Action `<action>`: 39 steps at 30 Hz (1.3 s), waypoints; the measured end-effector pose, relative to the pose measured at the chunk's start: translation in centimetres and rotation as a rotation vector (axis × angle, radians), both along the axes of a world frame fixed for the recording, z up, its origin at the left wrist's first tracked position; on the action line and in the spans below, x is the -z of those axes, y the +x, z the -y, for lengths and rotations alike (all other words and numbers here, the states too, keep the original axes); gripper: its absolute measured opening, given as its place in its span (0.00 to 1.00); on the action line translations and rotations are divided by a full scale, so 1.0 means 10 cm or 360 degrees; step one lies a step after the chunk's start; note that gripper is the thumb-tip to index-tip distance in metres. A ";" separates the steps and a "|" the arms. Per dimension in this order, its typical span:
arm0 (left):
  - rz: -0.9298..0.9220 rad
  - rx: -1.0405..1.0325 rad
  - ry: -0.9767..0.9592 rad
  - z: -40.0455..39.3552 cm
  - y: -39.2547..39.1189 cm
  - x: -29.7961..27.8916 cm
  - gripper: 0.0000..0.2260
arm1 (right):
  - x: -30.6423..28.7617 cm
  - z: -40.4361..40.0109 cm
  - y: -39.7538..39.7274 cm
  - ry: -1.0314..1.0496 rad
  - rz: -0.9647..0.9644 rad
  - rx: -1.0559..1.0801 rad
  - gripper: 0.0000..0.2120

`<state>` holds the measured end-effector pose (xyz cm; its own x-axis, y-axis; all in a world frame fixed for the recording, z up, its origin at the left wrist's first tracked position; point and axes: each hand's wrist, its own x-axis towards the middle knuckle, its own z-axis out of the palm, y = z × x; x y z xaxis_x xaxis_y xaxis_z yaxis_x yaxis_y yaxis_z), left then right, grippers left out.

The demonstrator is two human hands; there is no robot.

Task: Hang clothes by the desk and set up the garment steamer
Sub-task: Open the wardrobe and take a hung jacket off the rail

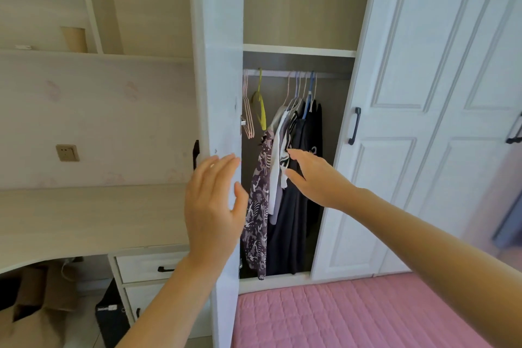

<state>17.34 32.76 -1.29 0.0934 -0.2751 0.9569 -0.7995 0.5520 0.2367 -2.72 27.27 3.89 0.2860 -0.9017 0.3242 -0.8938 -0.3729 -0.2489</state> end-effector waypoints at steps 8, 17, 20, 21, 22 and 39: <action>0.0302 0.0069 0.0365 0.75 -0.67 -0.01 0.15 | 0.12 0.33 -0.41 0.0010 0.0008 0.0109 0.25; 0.0426 0.0050 0.0884 2.00 -0.99 -0.03 0.18 | 0.05 1.19 -0.59 -0.0038 -0.0213 0.0175 0.24; 0.0457 0.0034 0.1015 2.41 -1.07 -0.06 0.18 | 0.02 1.59 -0.57 -0.0050 -0.0243 0.0191 0.21; 0.0493 0.0018 0.1043 2.55 -1.10 -0.07 0.18 | 0.01 1.76 -0.56 -0.0074 -0.0273 0.0182 0.21; 0.0521 0.0004 0.1065 2.69 -1.13 -0.09 0.17 | 0.00 1.92 -0.55 -0.0097 -0.0306 0.0178 0.20; 0.1014 -0.0322 0.1460 4.10 -1.26 0.05 0.28 | 0.26 3.82 -0.39 -0.0217 -0.0797 0.0005 0.26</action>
<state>4.71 -8.24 -1.81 -0.2161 -0.9320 0.2911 -0.9739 0.2268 0.0031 -6.66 -10.92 1.27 0.4337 -0.8619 0.2628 -0.8921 -0.3695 0.2601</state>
